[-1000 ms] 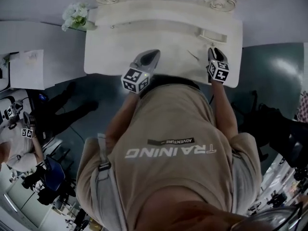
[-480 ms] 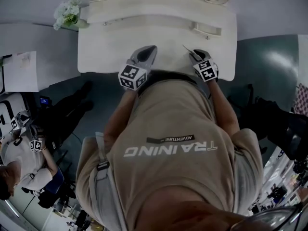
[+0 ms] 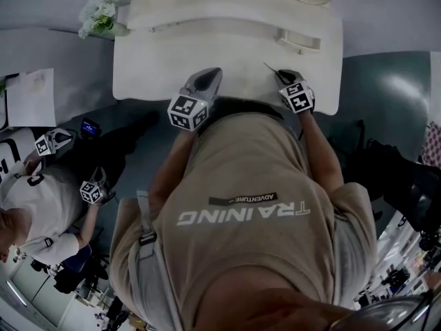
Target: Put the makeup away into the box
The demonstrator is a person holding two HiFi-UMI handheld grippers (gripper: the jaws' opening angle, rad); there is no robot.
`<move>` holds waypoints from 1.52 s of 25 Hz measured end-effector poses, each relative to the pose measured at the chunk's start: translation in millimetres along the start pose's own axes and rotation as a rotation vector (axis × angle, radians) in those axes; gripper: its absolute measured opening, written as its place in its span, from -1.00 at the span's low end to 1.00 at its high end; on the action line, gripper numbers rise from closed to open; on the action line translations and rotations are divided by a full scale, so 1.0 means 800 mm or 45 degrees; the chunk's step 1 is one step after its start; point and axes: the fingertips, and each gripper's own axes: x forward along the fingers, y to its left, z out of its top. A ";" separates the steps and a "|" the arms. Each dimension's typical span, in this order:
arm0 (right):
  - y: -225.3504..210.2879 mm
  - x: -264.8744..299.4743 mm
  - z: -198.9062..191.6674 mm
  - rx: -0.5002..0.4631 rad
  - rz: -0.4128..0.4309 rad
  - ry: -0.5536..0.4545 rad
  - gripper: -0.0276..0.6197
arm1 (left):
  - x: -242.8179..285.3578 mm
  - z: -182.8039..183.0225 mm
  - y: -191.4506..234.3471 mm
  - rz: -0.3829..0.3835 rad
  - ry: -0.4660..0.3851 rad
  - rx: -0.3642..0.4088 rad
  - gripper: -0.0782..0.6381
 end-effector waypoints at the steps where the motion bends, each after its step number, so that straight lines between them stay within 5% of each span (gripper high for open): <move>1: 0.000 0.000 0.000 0.004 0.009 0.003 -0.74 | 0.001 0.000 0.000 -0.002 0.000 0.001 -0.77; 12: -0.007 -0.032 0.024 -0.092 -0.004 -0.048 -0.75 | 0.017 0.004 -0.013 -0.037 -0.008 0.008 -0.77; 25: -0.095 -0.107 0.089 -0.259 -0.150 -0.128 -0.75 | 0.045 0.011 -0.023 -0.077 -0.019 0.022 -0.77; 38: -0.167 -0.094 0.089 -0.456 -0.104 0.086 -0.75 | 0.083 0.033 -0.024 -0.071 -0.023 0.041 -0.77</move>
